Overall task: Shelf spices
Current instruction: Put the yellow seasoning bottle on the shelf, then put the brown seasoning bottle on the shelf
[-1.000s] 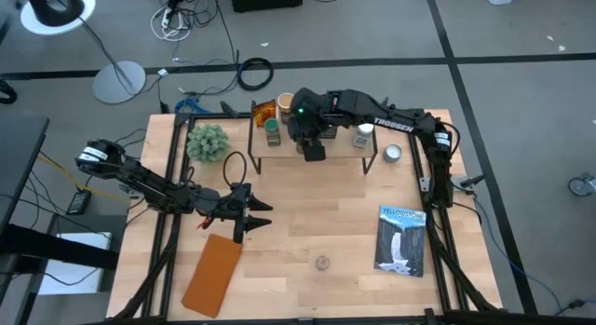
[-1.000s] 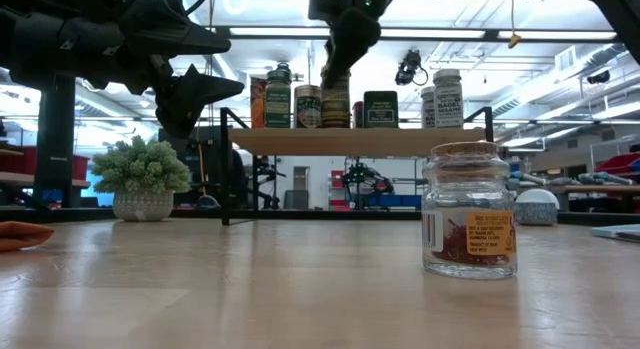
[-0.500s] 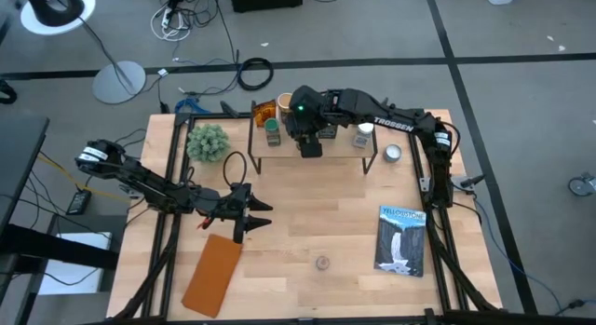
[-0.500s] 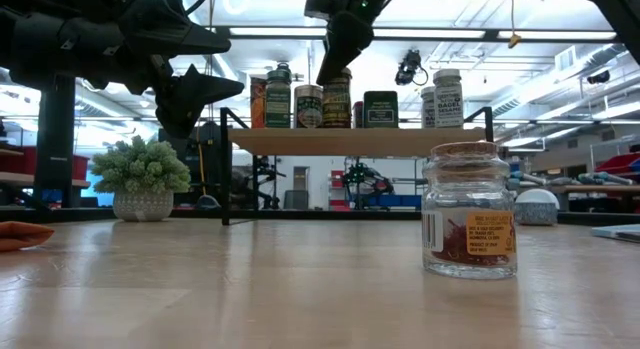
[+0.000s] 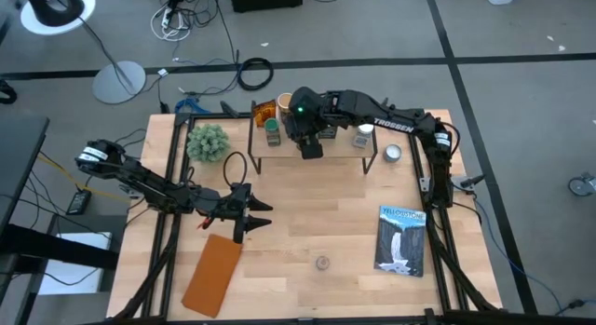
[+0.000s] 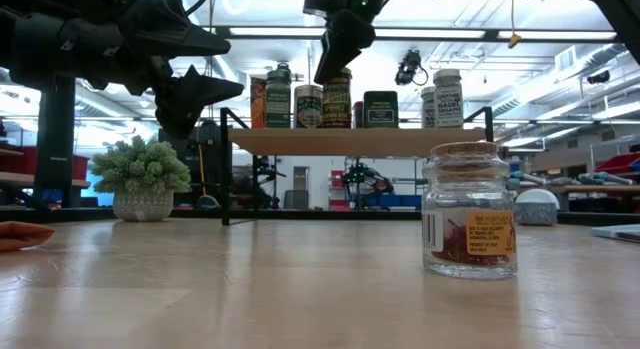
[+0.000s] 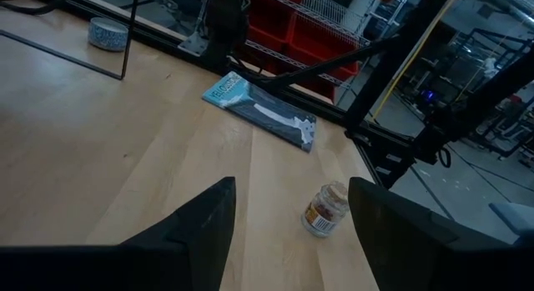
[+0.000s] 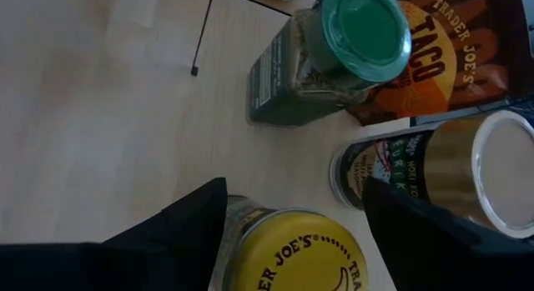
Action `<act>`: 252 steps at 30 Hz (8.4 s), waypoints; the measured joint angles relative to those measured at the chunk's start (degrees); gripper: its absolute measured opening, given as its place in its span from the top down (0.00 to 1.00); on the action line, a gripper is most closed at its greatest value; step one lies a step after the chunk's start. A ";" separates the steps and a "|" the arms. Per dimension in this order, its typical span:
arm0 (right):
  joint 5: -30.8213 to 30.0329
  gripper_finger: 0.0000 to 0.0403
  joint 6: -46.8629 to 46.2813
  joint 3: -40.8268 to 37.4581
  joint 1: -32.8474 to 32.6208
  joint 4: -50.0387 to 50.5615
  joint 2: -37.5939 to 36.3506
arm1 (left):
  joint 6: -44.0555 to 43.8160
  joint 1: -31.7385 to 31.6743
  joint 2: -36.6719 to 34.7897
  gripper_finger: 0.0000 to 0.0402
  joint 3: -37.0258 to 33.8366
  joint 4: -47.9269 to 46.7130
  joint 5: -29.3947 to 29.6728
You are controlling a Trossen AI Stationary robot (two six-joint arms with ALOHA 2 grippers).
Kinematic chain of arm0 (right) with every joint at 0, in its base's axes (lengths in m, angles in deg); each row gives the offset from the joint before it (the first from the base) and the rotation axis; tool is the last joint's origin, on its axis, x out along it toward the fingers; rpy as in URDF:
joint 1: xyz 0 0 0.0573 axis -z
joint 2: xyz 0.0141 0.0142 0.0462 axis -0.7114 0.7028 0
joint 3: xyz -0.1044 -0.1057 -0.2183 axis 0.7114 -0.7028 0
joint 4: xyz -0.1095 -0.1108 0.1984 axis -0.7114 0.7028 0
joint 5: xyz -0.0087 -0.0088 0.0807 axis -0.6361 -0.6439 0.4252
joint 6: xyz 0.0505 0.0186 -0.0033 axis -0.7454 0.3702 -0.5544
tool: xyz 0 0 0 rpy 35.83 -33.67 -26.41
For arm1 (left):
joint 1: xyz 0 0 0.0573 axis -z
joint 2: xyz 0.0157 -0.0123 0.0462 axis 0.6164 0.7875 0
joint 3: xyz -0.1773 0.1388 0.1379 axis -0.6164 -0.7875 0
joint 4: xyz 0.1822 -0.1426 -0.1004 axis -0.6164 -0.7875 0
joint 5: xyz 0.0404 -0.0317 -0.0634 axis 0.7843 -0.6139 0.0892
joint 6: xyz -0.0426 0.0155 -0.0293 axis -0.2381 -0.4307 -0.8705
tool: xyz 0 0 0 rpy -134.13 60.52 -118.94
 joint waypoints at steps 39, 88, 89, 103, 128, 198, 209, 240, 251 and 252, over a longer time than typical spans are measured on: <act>-13.27 0.28 -41.50 -20.04 -23.44 11.97 -18.83 | -0.02 0.00 -0.02 0.41 -0.02 0.44 1.25; -36.09 1.00 -33.43 -52.68 -12.61 -56.20 -16.20 | -0.19 0.00 -0.02 0.41 0.00 -1.44 1.51; -35.34 1.00 -33.16 -52.68 -12.23 -56.33 -16.20 | -0.15 0.00 -0.02 0.41 0.00 -1.44 1.51; -32.11 1.00 -32.26 -52.68 -11.94 -57.25 -16.43 | -0.07 0.00 -0.02 0.41 0.00 -1.51 1.51; -27.64 1.00 -62.56 -52.70 -36.91 -22.71 -25.64 | 5.40 -0.02 0.26 0.41 0.05 -3.17 7.67; -27.81 1.00 -94.69 -70.29 -58.90 -54.09 -14.34 | -6.30 13.88 35.93 1.00 34.91 -22.23 2.25; -27.81 1.00 -94.47 -70.29 -58.82 -54.56 -14.36 | -6.04 14.29 42.61 1.00 41.41 -23.20 2.21; -24.99 1.00 -93.62 -70.29 -56.50 -57.40 -14.38 | -5.99 14.16 44.30 1.00 42.95 -21.85 4.71; -26.44 1.00 -94.78 -70.29 -54.68 -56.86 -12.44 | -7.45 14.67 44.30 1.00 42.95 -21.57 5.46; -24.90 1.00 -94.82 -70.29 -54.51 -57.59 -11.70 | -7.45 14.66 44.30 1.00 42.95 -21.54 5.57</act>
